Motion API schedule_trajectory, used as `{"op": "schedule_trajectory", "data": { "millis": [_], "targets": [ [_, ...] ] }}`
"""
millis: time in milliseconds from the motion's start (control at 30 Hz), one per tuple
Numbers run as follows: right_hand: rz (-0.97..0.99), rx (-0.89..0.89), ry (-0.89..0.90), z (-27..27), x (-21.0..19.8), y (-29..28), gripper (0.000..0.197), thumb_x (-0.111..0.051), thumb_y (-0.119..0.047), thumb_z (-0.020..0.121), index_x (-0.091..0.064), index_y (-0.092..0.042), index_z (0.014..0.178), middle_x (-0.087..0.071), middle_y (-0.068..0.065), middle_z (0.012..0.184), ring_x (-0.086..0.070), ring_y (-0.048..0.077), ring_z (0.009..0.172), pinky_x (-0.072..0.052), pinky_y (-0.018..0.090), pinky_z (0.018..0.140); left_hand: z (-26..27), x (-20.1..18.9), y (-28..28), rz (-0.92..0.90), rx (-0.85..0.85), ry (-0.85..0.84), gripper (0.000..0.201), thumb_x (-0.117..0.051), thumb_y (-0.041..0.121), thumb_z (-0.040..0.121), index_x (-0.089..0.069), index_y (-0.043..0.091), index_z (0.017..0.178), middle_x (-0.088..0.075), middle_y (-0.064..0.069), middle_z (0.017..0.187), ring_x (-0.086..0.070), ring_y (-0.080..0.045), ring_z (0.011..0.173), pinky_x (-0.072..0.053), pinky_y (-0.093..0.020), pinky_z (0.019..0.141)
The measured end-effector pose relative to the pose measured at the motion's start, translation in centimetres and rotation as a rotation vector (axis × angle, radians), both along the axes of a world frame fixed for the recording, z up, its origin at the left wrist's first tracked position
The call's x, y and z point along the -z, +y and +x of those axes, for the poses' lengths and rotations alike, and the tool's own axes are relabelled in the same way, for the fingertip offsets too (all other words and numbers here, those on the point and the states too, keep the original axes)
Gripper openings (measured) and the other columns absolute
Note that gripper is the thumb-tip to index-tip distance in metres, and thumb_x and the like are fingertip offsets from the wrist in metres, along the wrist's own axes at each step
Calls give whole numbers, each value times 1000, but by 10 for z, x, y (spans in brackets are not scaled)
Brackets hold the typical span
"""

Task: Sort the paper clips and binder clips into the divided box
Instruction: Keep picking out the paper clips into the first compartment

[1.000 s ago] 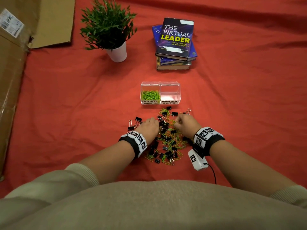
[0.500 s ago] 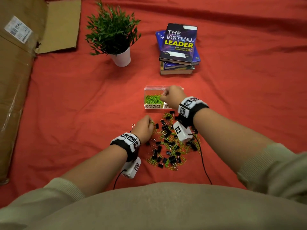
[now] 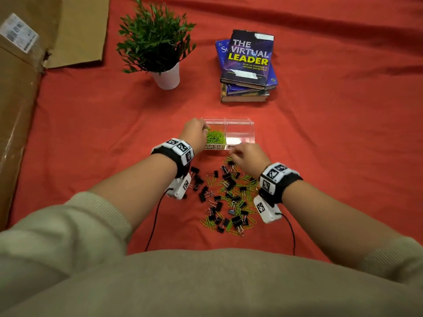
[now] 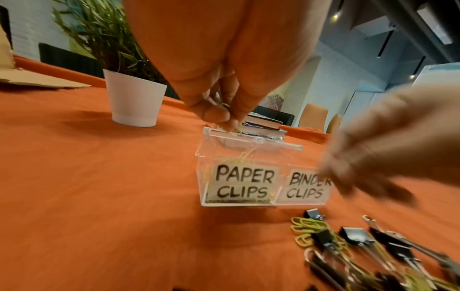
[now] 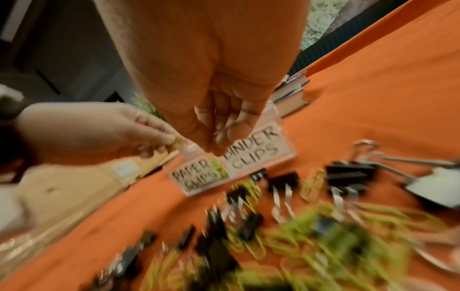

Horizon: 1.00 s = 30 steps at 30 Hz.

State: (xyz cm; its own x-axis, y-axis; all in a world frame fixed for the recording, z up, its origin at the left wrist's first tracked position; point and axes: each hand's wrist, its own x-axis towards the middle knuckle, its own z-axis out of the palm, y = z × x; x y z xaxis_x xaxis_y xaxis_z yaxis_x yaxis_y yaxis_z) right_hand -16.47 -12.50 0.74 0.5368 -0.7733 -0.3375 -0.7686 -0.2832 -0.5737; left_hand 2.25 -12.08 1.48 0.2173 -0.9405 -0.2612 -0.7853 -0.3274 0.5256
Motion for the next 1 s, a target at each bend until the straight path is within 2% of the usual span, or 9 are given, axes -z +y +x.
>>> {"op": "schedule_trajectory", "data": {
  "millis": [100,200,333,467,567,667,800,867,1000],
  "targets": [
    [-14,-116,103,-12,21,19,25,-54,-20,92,-64,-13,114,-62,7,110,-61,19,89,-55,33,82,-7,-2,-1,5,35,-4,26,-52,12,94,-61,10,118,-54,-10,119,-58,-24,97,-47,-31,86],
    [-22,-106,104,-10,38,33,33,-58,-28,90,-58,-14,120,-54,7,114,-55,21,103,-49,37,92,-18,-2,18,-102,31,-71,26,-59,15,88,-56,15,114,-39,-1,112,-47,-13,78,-39,-22,67],
    [-99,-187,147,-5,47,46,32,-56,-29,89,-56,-13,117,-49,8,109,-52,26,102,-50,37,77,-35,21,53,-57,161,-62,9,-57,15,88,-58,17,96,-47,0,107,-53,-16,87,-49,-30,77],
    [-169,-202,163,-16,47,52,24,-52,-30,89,-60,-13,102,-53,7,96,-52,25,94,-41,30,67,-38,50,75,145,228,-65,16,-57,16,88,-59,19,104,-51,-3,108,-55,-23,101,-49,-38,86],
    [-175,-229,194,-28,41,51,27,-49,-37,90,-67,-17,98,-53,5,88,-53,24,89,-45,33,70,-34,56,80,138,190,-59,17,-57,16,88,-57,20,104,-50,-4,108,-55,-24,101,-49,-38,86],
    [-163,-194,208,-28,34,41,28,-52,-40,89,-69,-19,94,-57,6,95,-55,23,91,-51,40,81,-27,54,80,104,124,-103,17,-55,14,89,-56,18,105,-50,-5,109,-55,-26,101,-50,-39,84],
    [-170,-78,166,-6,34,20,29,-52,-23,91,-61,-7,113,-56,9,111,-54,26,105,-49,39,91,-21,44,82,73,20,-179,15,-53,19,89,-57,11,101,-53,-8,105,-55,-28,99,-48,-39,82],
    [-205,-65,209,4,36,16,31,-52,-15,90,-56,-2,117,-54,13,113,-53,30,105,-50,40,90,-22,40,84,125,31,-238,23,-52,27,90,-59,7,97,-57,-11,103,-56,-30,99,-47,-39,81],
    [-287,-145,321,12,44,21,19,-53,-4,86,-56,2,105,-51,16,111,-52,31,100,-50,39,81,-30,40,89,203,104,-356,36,-50,38,92,-62,4,95,-61,-14,102,-55,-32,102,-47,-39,82]
  ]
}}
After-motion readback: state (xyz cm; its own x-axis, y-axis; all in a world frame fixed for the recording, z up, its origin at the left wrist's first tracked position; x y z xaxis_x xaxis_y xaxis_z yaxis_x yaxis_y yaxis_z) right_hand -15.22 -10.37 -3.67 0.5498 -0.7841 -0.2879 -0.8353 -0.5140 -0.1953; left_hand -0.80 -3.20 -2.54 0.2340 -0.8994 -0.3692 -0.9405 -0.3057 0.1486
